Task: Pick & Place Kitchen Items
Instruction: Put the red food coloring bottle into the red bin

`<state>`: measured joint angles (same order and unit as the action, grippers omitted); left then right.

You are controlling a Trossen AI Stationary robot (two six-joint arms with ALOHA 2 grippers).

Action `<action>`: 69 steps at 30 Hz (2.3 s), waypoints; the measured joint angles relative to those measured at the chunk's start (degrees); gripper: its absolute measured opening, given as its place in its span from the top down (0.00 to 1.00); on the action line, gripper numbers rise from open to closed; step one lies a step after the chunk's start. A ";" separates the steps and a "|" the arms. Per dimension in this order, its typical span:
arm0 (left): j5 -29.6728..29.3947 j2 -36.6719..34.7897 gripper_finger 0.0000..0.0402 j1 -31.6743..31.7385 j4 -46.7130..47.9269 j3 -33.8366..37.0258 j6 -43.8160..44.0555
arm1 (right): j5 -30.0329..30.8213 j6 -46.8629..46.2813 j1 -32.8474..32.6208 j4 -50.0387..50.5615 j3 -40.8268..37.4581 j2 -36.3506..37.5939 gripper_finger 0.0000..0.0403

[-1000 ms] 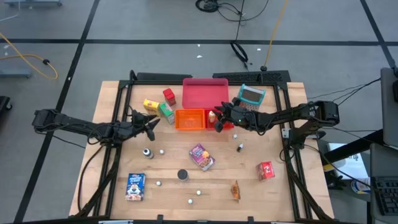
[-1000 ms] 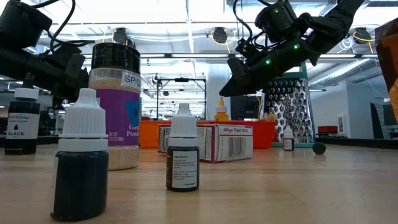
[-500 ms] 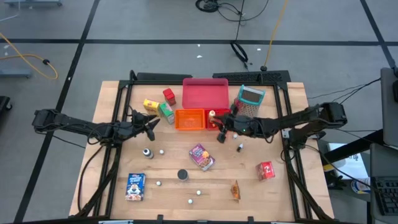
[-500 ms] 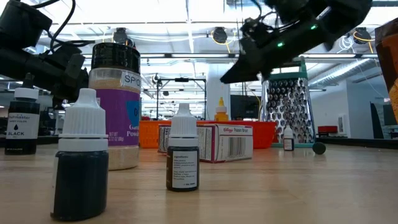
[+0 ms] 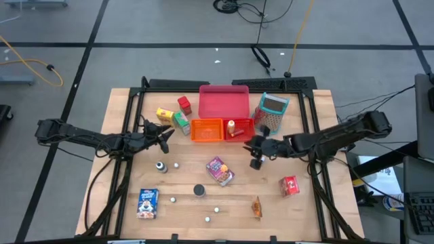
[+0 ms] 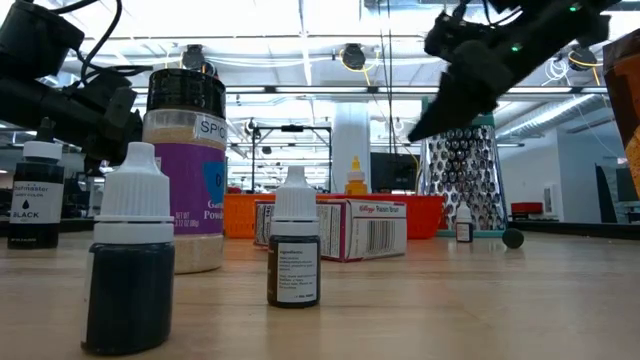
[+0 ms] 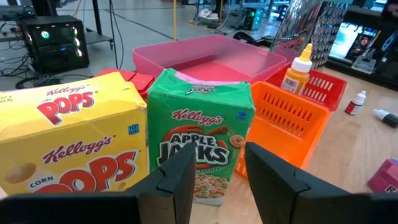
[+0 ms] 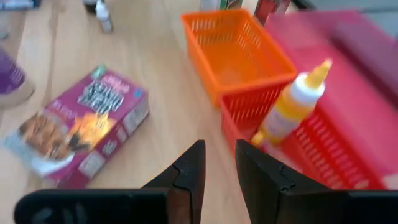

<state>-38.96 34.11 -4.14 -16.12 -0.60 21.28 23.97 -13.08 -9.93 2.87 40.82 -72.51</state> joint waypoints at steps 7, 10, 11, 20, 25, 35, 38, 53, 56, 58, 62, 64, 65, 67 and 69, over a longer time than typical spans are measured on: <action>0.04 0.00 0.65 -0.02 -0.05 0.00 -0.02 | -0.04 -7.32 -1.68 10.85 0.00 -0.35 0.80; 0.04 0.02 0.65 0.00 -0.04 0.00 -0.02 | 0.00 -8.92 -2.01 12.23 0.00 -0.28 0.80; 0.04 0.00 0.65 -0.01 -0.06 0.00 -0.02 | 0.00 -8.99 -2.13 12.71 0.00 -0.28 0.80; 0.04 0.00 0.65 -0.01 -0.02 0.00 -0.03 | 1.72 -12.82 -2.19 7.54 -6.81 -0.17 0.79; 0.04 0.00 0.65 0.00 -0.02 0.00 -0.04 | 3.46 -13.14 -2.06 6.42 -8.37 0.09 0.79; 0.02 0.00 0.65 -0.01 0.00 0.00 -0.04 | 4.89 -12.66 -2.04 5.32 -9.06 0.11 0.79; 0.02 0.00 0.65 0.00 0.00 0.00 -0.04 | 5.01 -12.59 -2.00 0.59 -11.76 0.11 0.79; 0.00 0.00 0.65 -0.02 0.00 0.00 0.11 | 2.97 -12.13 1.72 -16.59 -21.38 0.09 0.79; 0.00 0.00 0.65 -0.02 0.00 0.00 0.17 | 2.99 -12.11 1.72 -17.03 -21.45 0.07 0.79; 0.00 0.00 0.65 -0.02 0.00 0.00 0.17 | 2.94 -11.68 1.72 -17.87 -21.49 0.07 0.81; 0.00 0.01 0.65 -0.02 0.03 0.00 0.17 | 2.79 -11.50 1.72 -18.00 -21.49 0.07 0.89; 0.00 0.00 0.65 0.00 0.02 0.00 0.17 | 2.31 -11.23 1.72 -18.09 -21.49 0.07 0.91; 0.00 0.00 0.65 -0.01 0.02 0.00 0.17 | 1.68 -11.11 1.72 -18.11 -21.49 0.09 0.91; 0.00 0.00 0.65 0.00 0.02 0.00 0.17 | 1.67 -11.17 1.72 -18.09 -21.49 0.09 0.91; 0.00 0.00 0.65 -0.01 0.02 0.00 0.17 | 1.57 -11.24 1.72 -18.18 -21.49 0.09 0.91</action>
<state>-38.96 34.11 -4.15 -16.10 -0.60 21.45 25.54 -24.32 -8.21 -15.31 19.33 -72.42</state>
